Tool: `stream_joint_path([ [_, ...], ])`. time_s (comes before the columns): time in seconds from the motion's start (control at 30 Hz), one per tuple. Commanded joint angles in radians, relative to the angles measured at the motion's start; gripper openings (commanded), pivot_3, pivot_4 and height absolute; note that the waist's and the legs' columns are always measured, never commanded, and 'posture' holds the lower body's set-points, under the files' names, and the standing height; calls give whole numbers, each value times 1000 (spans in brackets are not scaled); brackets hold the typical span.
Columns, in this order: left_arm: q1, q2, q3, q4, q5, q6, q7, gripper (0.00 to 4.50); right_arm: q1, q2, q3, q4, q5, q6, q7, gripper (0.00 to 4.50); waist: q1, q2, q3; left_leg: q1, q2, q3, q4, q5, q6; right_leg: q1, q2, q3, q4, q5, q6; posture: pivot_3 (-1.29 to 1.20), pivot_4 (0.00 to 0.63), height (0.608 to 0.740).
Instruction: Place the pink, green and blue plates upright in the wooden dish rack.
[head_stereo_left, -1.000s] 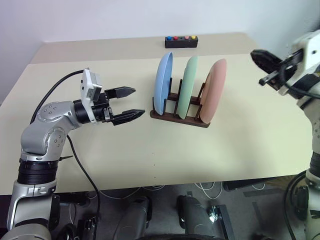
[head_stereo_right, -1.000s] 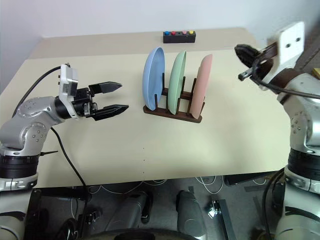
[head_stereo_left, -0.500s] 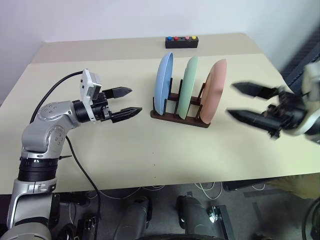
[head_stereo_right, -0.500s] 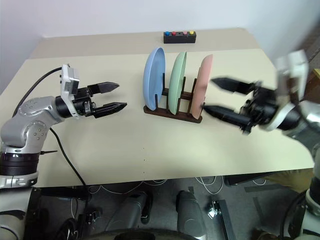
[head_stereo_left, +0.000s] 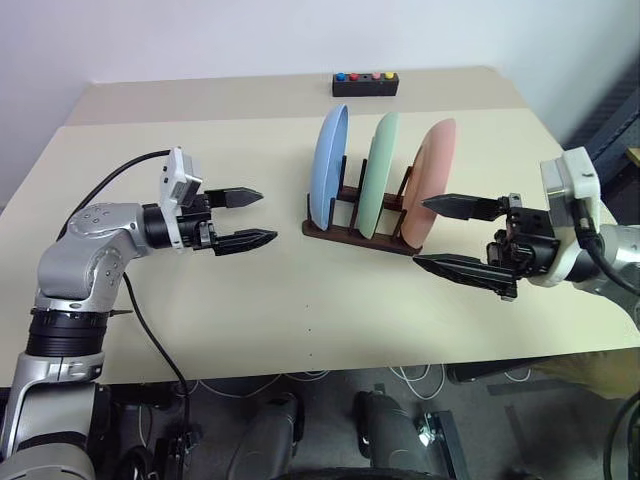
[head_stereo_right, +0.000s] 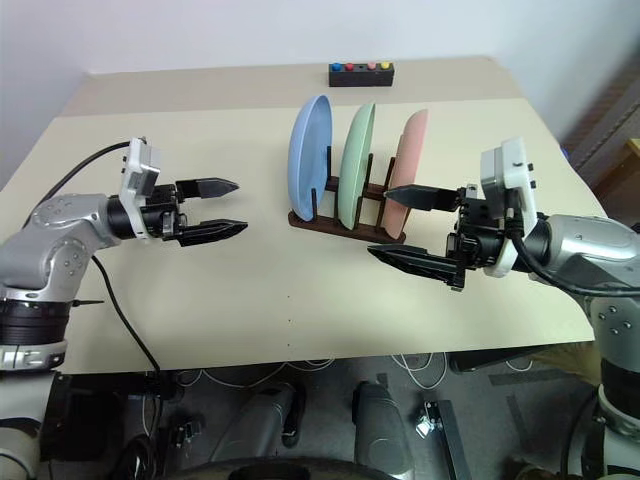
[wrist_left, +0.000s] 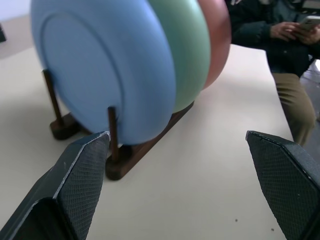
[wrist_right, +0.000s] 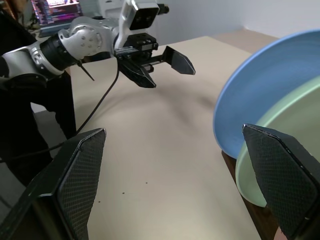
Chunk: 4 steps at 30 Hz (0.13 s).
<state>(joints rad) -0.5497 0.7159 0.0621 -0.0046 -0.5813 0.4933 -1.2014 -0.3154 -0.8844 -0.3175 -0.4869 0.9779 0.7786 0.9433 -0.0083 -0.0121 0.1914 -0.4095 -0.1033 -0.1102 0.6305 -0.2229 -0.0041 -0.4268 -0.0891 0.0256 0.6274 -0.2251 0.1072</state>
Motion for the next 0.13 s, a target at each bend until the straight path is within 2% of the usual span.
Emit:
stream_joint_path([
  [0.03,-11,3,11,-26,17,-55,-12,4500,-9,11,-6,-38,5,-26,-24,4461,-1,0,0,0,0,0,0,0,0,0,0,0,0,0,0,0,150,740],
  [0.13,-29,11,17,-30,15,-48,-1,4500,-12,28,13,-29,-12,-47,-27,4461,-1,0,0,0,0,0,0,0,0,0,0,0,0,0,0,0,150,740],
])
